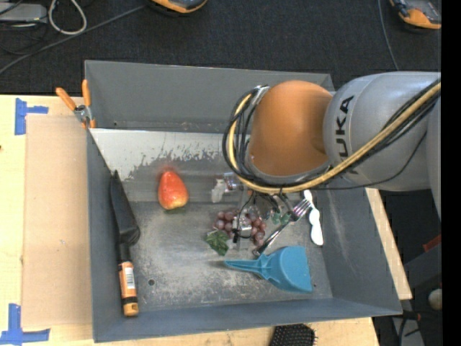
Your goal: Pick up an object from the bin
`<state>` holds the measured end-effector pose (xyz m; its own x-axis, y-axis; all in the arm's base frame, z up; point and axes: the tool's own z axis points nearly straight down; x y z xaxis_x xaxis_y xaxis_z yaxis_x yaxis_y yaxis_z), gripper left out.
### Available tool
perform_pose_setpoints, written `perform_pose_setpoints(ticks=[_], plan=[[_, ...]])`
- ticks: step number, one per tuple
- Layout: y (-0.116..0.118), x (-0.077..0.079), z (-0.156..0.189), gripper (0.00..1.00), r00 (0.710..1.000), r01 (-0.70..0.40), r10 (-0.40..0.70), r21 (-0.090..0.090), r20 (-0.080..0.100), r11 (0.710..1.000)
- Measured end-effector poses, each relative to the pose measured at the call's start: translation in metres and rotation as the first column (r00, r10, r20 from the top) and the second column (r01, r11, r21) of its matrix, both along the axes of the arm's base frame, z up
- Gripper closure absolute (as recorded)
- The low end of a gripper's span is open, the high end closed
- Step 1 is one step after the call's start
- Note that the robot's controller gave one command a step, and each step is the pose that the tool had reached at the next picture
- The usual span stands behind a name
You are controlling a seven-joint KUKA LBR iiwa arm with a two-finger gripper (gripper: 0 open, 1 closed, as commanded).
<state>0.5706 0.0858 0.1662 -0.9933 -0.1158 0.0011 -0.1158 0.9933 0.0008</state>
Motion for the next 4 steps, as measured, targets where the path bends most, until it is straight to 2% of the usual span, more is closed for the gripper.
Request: perform_pose_setpoints(ticks=[1,2,3,4], plan=[[-0.006,0.029,-0.009,0.0,0.981,0.195,-0.195,0.003,0.001,0.981],[-0.083,0.05,-0.048,0.0,0.997,-0.072,0.072,-0.001,0.001,0.997],[-0.069,0.034,-0.098,0.0,0.998,-0.055,0.055,0.007,0.001,0.998],[-0.074,0.042,-0.096,1.0,0.999,-0.044,0.044,0.0,0.009,0.999]])
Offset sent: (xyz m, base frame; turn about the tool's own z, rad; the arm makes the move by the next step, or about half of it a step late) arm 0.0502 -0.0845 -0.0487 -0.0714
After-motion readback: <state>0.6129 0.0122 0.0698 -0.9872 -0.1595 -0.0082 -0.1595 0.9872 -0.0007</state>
